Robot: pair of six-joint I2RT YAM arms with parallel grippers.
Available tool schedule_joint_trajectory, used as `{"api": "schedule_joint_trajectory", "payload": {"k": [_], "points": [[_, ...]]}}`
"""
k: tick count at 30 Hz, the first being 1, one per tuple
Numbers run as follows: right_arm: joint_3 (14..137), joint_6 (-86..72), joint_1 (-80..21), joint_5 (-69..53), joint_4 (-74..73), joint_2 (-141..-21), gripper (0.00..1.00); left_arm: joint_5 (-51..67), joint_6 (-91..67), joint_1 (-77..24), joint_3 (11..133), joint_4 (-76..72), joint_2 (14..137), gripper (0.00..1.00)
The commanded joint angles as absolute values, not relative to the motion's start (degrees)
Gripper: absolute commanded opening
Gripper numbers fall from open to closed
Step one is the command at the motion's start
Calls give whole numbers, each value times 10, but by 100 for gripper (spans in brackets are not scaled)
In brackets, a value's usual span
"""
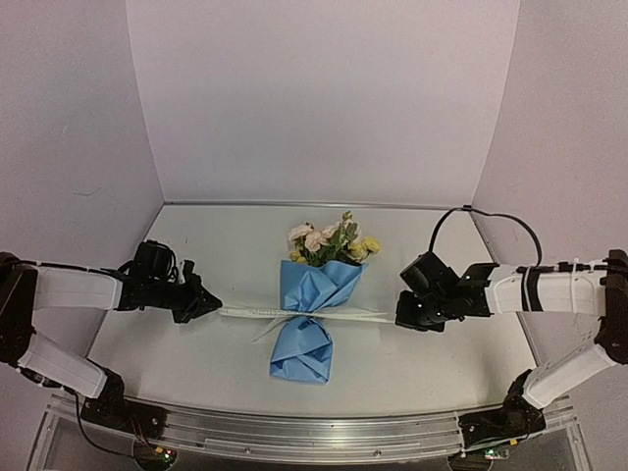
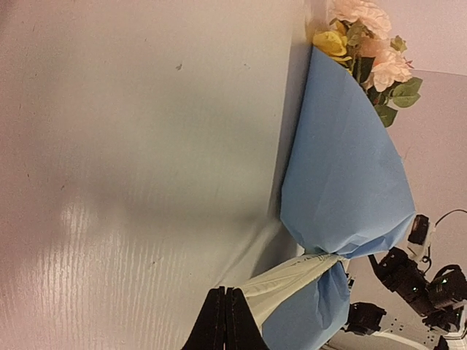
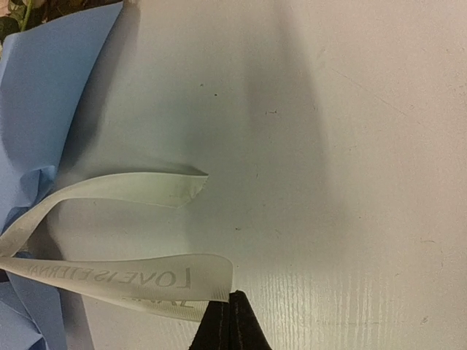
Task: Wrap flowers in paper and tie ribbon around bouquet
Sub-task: Tie the half-tied ribbon around the folded bouquet.
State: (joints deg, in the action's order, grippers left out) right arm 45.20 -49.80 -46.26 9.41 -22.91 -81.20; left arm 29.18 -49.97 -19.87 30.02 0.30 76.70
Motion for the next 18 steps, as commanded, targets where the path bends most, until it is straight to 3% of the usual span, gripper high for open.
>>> {"api": "schedule_joint_trajectory", "payload": {"k": [1,18], "points": [[413,-488,-401,198,-392,-773,0,170,-495,-143,332,72,731,0],[338,-522,-355,148,-320,-751,0,227,-501,-104,277,10,777,0]]}}
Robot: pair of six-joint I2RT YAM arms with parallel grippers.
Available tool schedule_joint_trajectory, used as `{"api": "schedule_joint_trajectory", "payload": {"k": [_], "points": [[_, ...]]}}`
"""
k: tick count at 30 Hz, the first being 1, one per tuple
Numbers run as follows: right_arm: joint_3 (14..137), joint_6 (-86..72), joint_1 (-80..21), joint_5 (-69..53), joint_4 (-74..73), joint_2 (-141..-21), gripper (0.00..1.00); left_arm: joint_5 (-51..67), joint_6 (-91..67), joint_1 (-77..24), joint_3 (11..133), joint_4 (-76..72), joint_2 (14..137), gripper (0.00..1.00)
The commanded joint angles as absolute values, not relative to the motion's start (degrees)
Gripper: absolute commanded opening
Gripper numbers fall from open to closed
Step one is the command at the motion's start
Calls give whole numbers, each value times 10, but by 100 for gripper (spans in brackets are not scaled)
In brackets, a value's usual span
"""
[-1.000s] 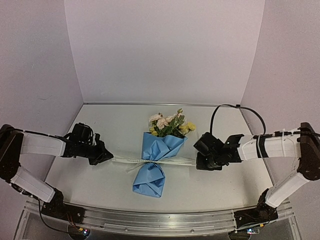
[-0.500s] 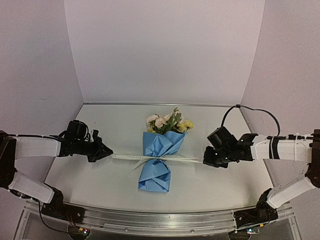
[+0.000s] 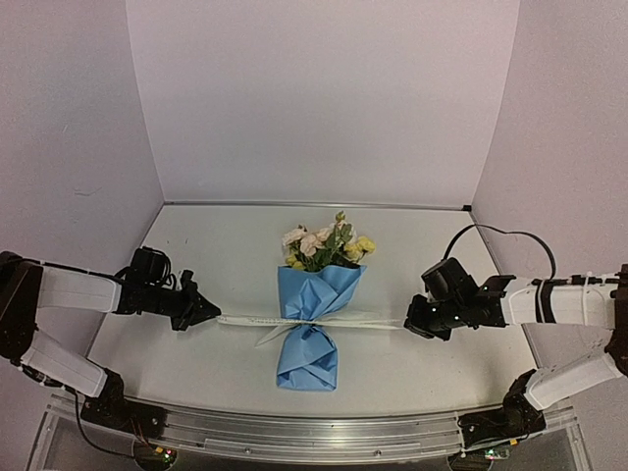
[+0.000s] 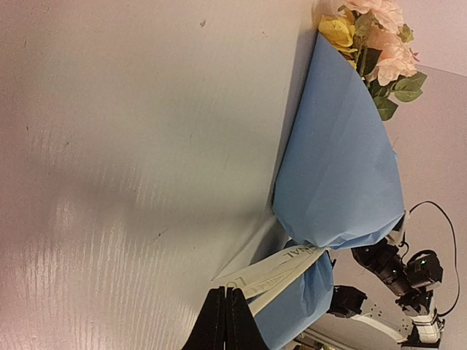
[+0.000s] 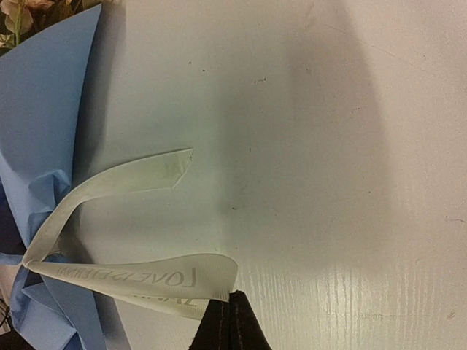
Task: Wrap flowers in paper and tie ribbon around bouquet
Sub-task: Tie the half-tied ribbon around the folded bouquet.
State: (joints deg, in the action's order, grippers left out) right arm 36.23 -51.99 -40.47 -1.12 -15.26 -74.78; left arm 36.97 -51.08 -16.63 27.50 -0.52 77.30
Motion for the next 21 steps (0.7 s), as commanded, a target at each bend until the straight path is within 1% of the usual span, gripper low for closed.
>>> {"api": "schedule_joint_trajectory", "payload": {"k": [1,8,10,12,13,14,15,18,20,21], "points": [[340,-520,-355,148,-320,-753,0,226,-499,-104,280,13,778,0],[340,-517,-353,122,-294,-772,0,244,-504,-106,259,-20,779,0],[353,-505,-354,100,-289,-777,0,275,-501,-116,267,-32,777,0],[370,-493,-361,72,-287,-779,0,288,-483,-135,295,-13,782,0],[379,-487,-366,59,-286,-779,2,290,-475,-145,308,-5,781,1],[389,-482,-373,48,-286,-779,7,290,-469,-155,316,-3,778,2],[398,-479,-379,38,-286,-778,18,283,-464,-161,322,16,769,8],[408,-474,-394,16,-286,-771,44,264,-444,-177,343,44,747,27],[412,-475,-404,8,-288,-763,59,252,-429,-187,359,67,732,45],[413,-475,-408,6,-290,-758,80,245,-422,-191,371,80,725,51]]}}
